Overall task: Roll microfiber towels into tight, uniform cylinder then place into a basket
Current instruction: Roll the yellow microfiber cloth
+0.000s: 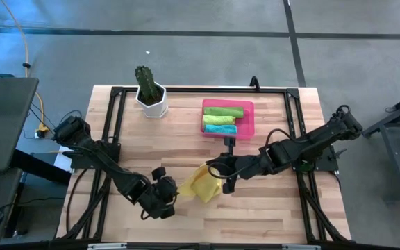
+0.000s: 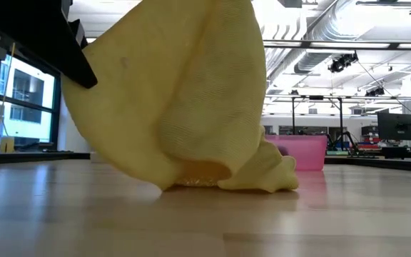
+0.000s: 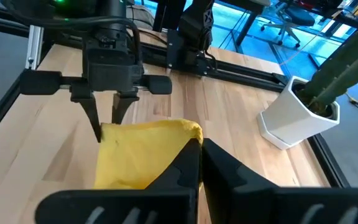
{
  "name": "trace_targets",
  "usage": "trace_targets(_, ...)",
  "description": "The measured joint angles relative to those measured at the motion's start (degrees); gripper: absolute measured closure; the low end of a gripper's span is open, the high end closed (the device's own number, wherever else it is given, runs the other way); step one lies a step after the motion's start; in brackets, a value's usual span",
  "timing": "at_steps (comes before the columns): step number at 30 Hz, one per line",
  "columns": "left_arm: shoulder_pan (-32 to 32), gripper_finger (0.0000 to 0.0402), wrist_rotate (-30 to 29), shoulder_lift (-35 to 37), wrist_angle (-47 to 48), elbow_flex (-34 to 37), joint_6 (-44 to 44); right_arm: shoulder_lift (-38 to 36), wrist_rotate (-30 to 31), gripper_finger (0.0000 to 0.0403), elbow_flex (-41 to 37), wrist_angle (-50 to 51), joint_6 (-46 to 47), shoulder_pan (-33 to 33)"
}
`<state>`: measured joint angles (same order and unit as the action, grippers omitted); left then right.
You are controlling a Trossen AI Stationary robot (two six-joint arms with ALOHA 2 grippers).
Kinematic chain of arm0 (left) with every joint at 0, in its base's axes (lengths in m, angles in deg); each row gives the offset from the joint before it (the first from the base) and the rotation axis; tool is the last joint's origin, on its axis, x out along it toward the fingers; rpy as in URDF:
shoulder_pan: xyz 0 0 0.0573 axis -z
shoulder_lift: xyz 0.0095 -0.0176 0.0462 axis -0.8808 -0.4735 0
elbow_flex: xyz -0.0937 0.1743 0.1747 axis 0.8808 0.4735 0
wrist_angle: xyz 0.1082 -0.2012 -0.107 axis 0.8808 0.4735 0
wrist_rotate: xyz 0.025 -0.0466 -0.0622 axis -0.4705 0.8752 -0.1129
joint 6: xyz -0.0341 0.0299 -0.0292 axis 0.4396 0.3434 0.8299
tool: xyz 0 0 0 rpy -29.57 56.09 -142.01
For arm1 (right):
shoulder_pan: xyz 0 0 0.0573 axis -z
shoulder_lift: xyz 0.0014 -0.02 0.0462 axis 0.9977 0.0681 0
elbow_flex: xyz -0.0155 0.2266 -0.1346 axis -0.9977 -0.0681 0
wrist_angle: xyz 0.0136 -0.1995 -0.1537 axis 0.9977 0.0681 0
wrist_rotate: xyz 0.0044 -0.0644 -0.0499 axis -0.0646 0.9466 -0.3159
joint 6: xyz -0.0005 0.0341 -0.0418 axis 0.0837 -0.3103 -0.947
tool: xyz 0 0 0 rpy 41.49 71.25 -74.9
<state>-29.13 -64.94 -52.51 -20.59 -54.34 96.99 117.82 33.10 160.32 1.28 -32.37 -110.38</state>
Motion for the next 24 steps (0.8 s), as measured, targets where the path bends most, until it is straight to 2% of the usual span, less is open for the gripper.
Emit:
trace_targets(12,0.08,0.0327,-0.18,0.0,-0.02,0.0,0.53,0.0,0.0,0.0403,0.0,-1.32,0.0,0.02)
trace_targets(18,0.04,0.0393,-0.32,0.73,0.41,-0.02,-0.84,-0.11,0.05,0.0403,0.0,-1.42,-0.78,-0.13)
trace_targets(21,0.06,0.0391,-1.01,3.03,3.53,-2.58,-4.02,-0.75,1.98,0.0403,0.0,-3.11,-2.75,-0.91)
trace_targets(24,0.08,0.0398,-3.36,4.59,12.25,-7.61,-7.23,-2.15,3.54,0.0403,0.0,-5.23,-5.03,-1.87)
